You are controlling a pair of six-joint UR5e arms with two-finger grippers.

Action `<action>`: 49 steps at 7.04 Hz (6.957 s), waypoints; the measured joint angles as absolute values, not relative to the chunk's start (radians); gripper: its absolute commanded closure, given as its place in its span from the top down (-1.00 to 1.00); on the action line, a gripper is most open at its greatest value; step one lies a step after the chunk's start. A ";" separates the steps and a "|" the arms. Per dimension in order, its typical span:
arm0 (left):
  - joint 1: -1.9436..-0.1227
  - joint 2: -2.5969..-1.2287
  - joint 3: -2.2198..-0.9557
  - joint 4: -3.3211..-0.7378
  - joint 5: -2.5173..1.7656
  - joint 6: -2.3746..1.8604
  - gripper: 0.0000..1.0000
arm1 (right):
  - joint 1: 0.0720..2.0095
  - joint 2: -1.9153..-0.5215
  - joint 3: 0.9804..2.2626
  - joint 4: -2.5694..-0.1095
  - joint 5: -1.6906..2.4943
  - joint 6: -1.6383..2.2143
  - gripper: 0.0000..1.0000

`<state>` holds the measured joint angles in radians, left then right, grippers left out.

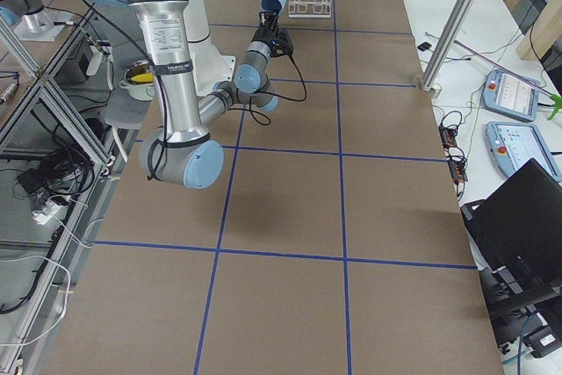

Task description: Hang cup on cup holder

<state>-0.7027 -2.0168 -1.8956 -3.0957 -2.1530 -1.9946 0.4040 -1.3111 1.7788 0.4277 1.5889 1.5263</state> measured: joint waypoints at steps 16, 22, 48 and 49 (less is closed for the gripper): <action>-0.624 -2.020 -1.904 -3.112 -2.141 -1.997 -0.91 | 0.307 -1.184 1.745 0.340 1.478 1.426 1.00; -0.624 -2.015 -1.895 -3.137 -2.142 -1.997 -0.99 | 0.326 -1.343 1.767 0.440 1.484 1.434 1.00; -1.167 -1.681 -2.132 -1.588 -2.231 -0.477 -1.00 | 1.438 -1.612 1.750 -1.559 2.232 0.077 1.00; -1.168 -1.687 -2.108 -1.589 -2.231 -0.476 -1.00 | 1.438 -1.615 1.749 -1.556 2.232 0.077 1.00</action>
